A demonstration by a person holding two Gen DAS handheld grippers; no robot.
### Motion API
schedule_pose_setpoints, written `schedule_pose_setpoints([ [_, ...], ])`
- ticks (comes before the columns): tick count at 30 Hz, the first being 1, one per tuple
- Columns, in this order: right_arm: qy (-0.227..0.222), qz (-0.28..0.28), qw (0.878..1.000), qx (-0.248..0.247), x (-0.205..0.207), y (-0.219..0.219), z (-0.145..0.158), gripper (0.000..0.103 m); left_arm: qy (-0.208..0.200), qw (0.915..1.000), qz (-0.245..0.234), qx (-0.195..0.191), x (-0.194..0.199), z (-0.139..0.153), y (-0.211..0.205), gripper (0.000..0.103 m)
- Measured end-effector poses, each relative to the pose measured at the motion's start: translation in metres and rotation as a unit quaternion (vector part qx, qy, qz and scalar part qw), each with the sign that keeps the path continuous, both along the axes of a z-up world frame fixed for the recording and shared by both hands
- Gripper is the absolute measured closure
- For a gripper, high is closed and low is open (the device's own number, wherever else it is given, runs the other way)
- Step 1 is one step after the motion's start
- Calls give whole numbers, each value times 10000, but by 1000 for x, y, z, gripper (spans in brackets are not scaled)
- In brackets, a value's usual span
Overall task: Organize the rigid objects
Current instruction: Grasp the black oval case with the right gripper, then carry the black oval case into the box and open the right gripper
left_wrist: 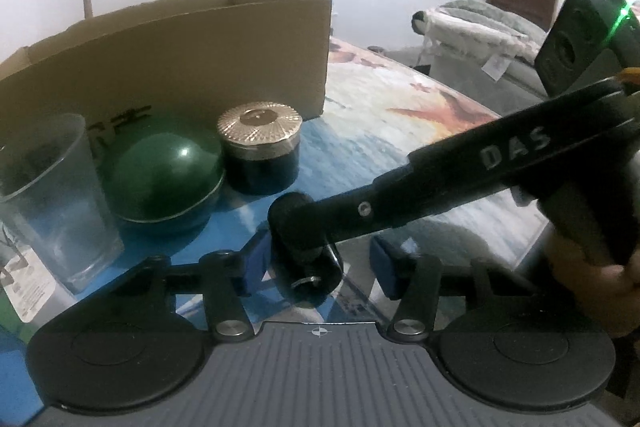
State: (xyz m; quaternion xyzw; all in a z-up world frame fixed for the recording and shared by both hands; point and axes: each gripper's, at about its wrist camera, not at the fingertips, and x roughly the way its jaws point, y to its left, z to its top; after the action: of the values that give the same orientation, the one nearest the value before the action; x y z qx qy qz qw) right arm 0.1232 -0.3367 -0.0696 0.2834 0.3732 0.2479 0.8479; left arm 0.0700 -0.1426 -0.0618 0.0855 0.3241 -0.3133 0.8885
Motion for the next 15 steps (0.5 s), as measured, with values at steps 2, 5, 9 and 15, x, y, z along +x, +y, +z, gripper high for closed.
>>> schedule_pose_setpoints([
  [2, -49, 33, 9999, 89, 0, 1, 1, 65, -7, 10000, 2, -13, 0, 0, 1, 52],
  [5, 5, 50, 10000, 47, 3, 6, -1, 66, -14, 10000, 15, -39, 0, -1, 4, 55],
  [9, 90, -37, 9999, -37, 7, 9, -9, 76, -84, 10000, -3, -36, -2, -2, 5, 57],
  [15, 105, -160, 9997, -142, 9, 8, -14, 81, -145, 9998, 53, -82, -3, -1, 8, 68],
])
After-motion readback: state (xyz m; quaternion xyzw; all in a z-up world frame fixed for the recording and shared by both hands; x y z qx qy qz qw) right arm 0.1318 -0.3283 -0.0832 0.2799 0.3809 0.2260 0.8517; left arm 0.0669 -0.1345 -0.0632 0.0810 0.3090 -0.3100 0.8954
